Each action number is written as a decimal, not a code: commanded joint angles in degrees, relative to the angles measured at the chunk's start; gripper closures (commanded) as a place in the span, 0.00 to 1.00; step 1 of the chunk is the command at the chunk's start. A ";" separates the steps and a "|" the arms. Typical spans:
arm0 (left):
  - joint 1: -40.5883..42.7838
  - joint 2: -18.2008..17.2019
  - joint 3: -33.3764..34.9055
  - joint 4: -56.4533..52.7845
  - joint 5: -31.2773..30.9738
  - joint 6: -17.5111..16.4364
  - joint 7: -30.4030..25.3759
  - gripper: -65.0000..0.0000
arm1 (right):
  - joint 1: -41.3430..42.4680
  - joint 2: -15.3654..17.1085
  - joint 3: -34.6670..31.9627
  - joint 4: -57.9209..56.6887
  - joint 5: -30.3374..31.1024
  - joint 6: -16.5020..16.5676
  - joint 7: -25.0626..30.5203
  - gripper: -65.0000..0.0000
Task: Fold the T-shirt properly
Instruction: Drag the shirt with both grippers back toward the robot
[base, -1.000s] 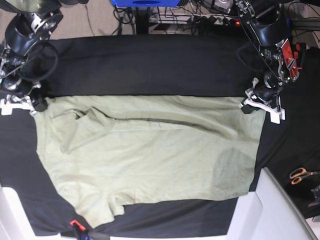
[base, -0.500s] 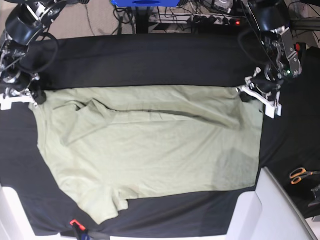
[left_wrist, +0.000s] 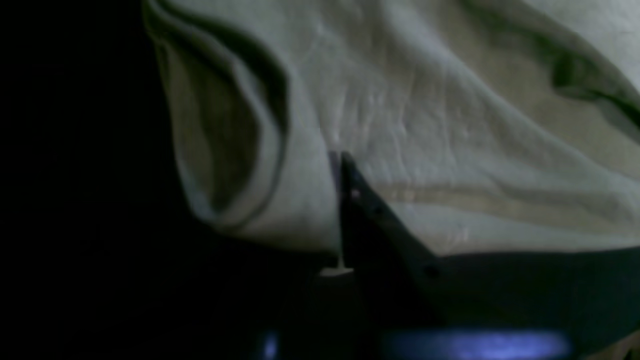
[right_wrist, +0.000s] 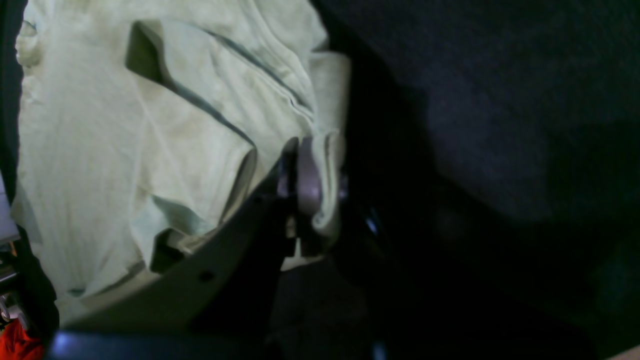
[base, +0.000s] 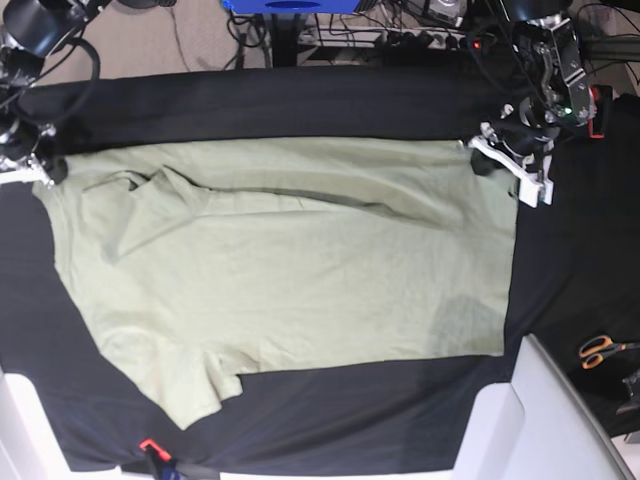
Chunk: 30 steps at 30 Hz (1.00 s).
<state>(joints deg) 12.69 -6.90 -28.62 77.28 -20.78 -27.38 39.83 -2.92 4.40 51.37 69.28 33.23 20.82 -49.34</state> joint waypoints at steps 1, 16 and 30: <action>0.98 -0.53 0.18 1.63 -0.37 -0.27 -0.49 1.00 | 0.06 1.00 1.33 1.10 0.74 0.15 0.51 0.99; 10.92 1.14 0.36 13.23 -0.37 -0.27 -0.49 1.00 | -5.57 1.00 4.32 6.20 0.66 0.24 -1.25 0.99; 14.87 1.14 0.27 13.05 -0.19 -0.27 -0.76 1.00 | -8.38 -2.16 4.32 9.71 0.57 0.24 -2.66 0.99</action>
<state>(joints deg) 27.18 -5.15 -27.97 89.65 -20.82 -27.55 39.72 -11.33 1.83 55.51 78.04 33.01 20.80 -52.62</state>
